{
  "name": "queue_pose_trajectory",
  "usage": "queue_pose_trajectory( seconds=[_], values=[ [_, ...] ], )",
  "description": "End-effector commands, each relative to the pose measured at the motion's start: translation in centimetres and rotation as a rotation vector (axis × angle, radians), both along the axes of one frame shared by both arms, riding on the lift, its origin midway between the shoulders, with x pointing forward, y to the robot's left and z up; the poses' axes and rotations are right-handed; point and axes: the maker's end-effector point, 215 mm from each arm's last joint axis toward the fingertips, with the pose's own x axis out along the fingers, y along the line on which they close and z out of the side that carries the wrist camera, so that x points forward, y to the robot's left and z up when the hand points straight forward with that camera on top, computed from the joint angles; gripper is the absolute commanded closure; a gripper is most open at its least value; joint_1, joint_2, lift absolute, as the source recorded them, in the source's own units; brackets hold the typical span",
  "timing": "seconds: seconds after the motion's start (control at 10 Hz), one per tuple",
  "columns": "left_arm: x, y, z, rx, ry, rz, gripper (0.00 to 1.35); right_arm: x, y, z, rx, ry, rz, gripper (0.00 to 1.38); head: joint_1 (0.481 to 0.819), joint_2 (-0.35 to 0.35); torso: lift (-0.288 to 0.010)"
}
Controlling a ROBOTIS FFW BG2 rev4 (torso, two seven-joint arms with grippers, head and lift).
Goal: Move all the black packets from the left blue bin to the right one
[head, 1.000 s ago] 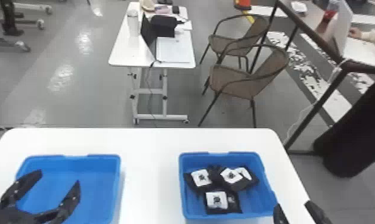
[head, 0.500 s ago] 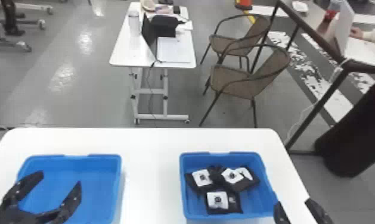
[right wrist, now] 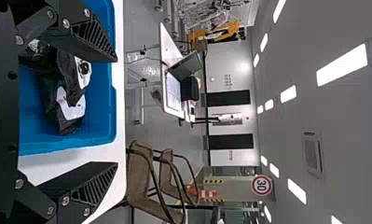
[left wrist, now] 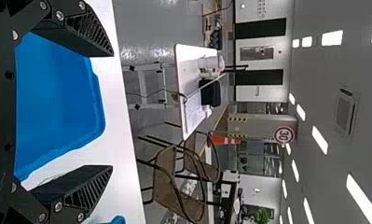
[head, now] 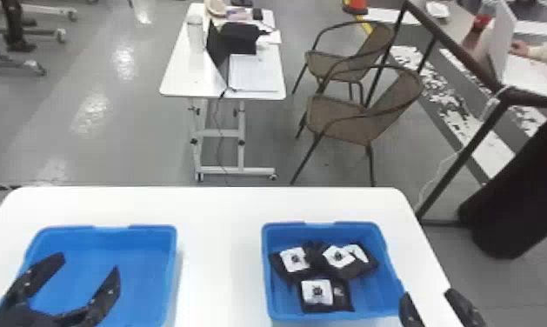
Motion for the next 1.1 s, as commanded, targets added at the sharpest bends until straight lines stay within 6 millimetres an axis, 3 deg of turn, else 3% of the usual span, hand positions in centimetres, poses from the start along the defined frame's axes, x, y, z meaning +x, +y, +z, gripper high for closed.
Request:
queue_pose_trajectory(
  seconds=[0.0, 1.0],
  values=[
    [-0.02, -0.02, -0.06, -0.005, 0.001, 0.001, 0.18, -0.13, 0.06, -0.19, 0.001, 0.006, 0.0, 0.24, 0.695, -0.142, 0.0],
    [-0.13, -0.01, -0.41, -0.018, 0.011, 0.001, 0.18, -0.35, 0.34, -0.57, 0.008, 0.02, 0.006, 0.24, 0.695, -0.138, 0.0]
  ],
)
